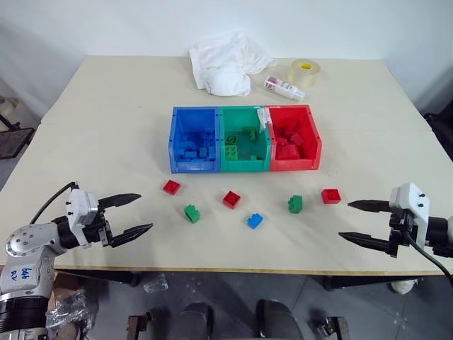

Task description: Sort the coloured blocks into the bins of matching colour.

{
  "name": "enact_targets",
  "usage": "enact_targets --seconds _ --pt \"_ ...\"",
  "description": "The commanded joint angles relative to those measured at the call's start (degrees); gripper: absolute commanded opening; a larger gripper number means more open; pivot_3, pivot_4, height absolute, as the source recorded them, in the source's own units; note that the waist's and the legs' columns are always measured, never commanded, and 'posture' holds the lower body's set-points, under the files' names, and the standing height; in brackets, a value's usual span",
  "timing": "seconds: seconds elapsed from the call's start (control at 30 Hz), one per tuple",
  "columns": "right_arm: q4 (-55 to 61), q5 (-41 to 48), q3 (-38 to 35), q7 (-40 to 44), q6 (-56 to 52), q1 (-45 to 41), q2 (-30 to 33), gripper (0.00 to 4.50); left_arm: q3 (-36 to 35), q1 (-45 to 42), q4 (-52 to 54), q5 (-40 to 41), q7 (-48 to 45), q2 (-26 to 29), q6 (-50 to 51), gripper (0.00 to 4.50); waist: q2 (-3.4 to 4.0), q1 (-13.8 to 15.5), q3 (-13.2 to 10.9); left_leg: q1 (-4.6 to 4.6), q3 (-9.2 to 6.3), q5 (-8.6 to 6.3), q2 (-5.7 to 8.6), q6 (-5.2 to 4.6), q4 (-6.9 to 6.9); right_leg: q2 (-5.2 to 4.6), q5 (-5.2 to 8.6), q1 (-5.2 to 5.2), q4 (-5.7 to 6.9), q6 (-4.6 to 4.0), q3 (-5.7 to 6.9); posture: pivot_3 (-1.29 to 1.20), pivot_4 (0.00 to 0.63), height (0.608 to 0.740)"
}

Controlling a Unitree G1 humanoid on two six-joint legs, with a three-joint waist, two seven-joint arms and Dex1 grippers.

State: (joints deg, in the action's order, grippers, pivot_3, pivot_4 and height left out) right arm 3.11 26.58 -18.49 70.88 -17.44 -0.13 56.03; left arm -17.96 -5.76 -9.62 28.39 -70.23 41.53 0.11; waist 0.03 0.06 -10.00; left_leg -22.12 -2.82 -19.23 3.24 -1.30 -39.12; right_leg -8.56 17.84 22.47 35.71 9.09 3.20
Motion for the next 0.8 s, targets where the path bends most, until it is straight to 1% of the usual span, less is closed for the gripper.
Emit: enact_targets --seconds 0.03,0.13,0.27,0.4,0.5,0.57,0.67,0.73,0.8 --pt "1.63 1.34 -1.71 -0.29 -0.17 -0.22 -0.02 4.5 -1.09 -0.06 1.7 2.28 -0.53 0.06 0.73 4.43 0.0 -0.01 0.0 0.0 0.0 0.0 0.0 0.0 0.0 0.0 0.0 0.0 0.0 0.0 -0.01 0.0 0.15 0.74" --pt "1.65 1.14 -1.8 -0.78 -0.83 -0.15 0.36 4.5 -1.01 -0.34 1.87 1.98 2.19 0.2 3.55 4.43 0.0 0.06 0.0 0.0 0.0 0.0 0.0 0.0 0.0 0.0 0.0 0.0 0.0 0.0 0.0 0.0 0.15 0.74" --pt "-0.28 -0.67 -2.35 -0.46 -1.06 0.86 2.29 4.5 -0.63 0.31 2.38 1.03 2.82 0.53 4.02 4.43 0.0 0.09 0.0 0.0 0.0 0.0 0.01 0.0 0.0 -0.01 0.0 0.0 0.0 0.0 -0.01 0.0 0.15 0.74" --pt "-8.61 -3.84 -5.21 0.99 2.61 1.74 6.2 4.5 -0.36 1.13 0.69 -1.12 2.35 0.81 1.27 4.43 0.0 0.14 0.0 0.0 0.01 0.0 0.02 -0.01 0.0 -0.01 0.0 -0.01 -0.02 0.0 -0.01 0.0 0.15 0.74" --pt "-13.3 -4.67 -6.95 2.65 3.92 2.41 8.81 4.5 -0.66 0.33 -0.85 0.24 0.32 1.0 1.99 4.43 0.02 0.22 -0.01 0.0 0.03 -0.01 0.03 -0.02 0.01 -0.01 0.0 -0.01 -0.05 0.0 -0.01 0.0 0.15 0.74" --pt "-14.2 -5.07 -7.28 2.65 4.05 2.34 9.46 4.5 -0.66 -0.1 -1.33 0.47 -0.85 0.93 1.31 4.43 0.02 -0.02 -0.01 0.0 0.04 -0.01 0.0 -0.02 0.01 0.0 0.0 -0.03 -0.07 0.0 0.0 0.0 0.15 0.74" --pt "-13.59 -5.65 -5.53 2.27 2.71 1.15 9.84 4.5 -0.6 -0.98 -2.3 0.43 -2.14 0.59 0.35 4.43 0.02 -0.13 -0.01 0.0 0.06 -0.01 -0.03 -0.02 0.02 0.01 0.0 -0.01 -0.07 0.0 0.01 0.0 0.15 0.74" --pt "-13.08 -5.32 -2.76 2.44 -0.68 -1.14 10.04 4.5 -0.37 -1.76 -3.0 0.41 -2.81 0.25 -0.27 4.43 0.03 -0.23 -0.01 0.01 0.08 -0.01 -0.05 -0.02 0.02 0.01 0.0 -0.01 -0.08 0.0 0.01 0.0 0.15 0.74" --pt "-13.18 -5.66 0.47 2.9 -1.21 -4.85 9.33 4.5 -0.35 -2.69 -3.31 0.45 -2.62 -0.21 -0.43 4.43 0.04 -0.21 -0.02 0.02 0.09 -0.01 -0.06 -0.01 0.02 0.01 0.0 -0.01 -0.07 0.0 0.01 0.0 0.15 0.74"
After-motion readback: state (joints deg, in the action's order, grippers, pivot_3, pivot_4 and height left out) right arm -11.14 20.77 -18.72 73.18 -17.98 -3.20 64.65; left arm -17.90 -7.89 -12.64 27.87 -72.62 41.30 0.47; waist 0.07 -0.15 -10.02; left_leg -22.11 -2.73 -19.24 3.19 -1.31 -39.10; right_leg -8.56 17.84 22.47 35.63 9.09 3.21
